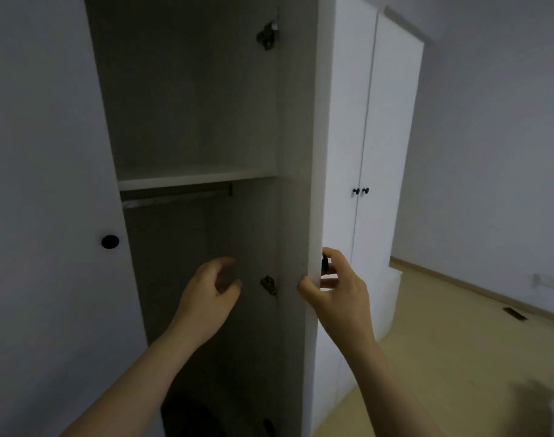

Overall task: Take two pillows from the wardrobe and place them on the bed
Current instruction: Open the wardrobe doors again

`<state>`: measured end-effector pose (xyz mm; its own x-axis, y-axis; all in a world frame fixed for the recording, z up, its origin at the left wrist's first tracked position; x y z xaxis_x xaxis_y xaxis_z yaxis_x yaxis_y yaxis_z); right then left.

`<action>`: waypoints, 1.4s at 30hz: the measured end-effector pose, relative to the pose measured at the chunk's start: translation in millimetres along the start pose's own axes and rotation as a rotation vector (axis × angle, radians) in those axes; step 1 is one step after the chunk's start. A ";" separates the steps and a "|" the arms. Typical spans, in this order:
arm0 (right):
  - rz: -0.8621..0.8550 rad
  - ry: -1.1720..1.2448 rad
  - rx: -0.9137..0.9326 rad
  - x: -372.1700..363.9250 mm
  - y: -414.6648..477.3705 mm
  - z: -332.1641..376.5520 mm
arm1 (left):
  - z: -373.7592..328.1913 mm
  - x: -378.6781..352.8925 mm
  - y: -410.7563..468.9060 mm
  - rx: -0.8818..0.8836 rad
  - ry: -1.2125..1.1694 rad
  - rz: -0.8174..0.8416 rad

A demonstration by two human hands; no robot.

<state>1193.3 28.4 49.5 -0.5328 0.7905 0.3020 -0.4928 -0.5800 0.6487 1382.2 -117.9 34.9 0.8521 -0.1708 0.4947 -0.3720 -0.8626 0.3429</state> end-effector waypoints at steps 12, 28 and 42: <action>-0.201 -0.083 -0.033 103.3 13.9 -60.3 | -43.5 -65.6 -7.9 -0.122 -0.025 0.017; -0.273 -0.248 -0.150 139.7 53.3 -112.0 | -59.9 -115.2 -6.9 -0.132 -0.077 0.109; -0.262 -0.041 -0.068 70.9 -1.6 -57.5 | -18.3 -70.3 -3.3 -0.089 -0.150 0.069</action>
<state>1116.7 74.0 29.6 -0.3534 0.9219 0.1589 -0.6560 -0.3653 0.6604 1316.7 -94.3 13.6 0.8660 -0.3033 0.3976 -0.4574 -0.8017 0.3847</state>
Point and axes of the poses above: each hand's wrist, its own y-axis towards the middle knuckle, its own x-axis out of the back of the hand, z = x × y, the point moved 9 cm from there along y, towards the middle knuckle, and after that the axes turned 8 degrees about x, right-handed, at the moved point
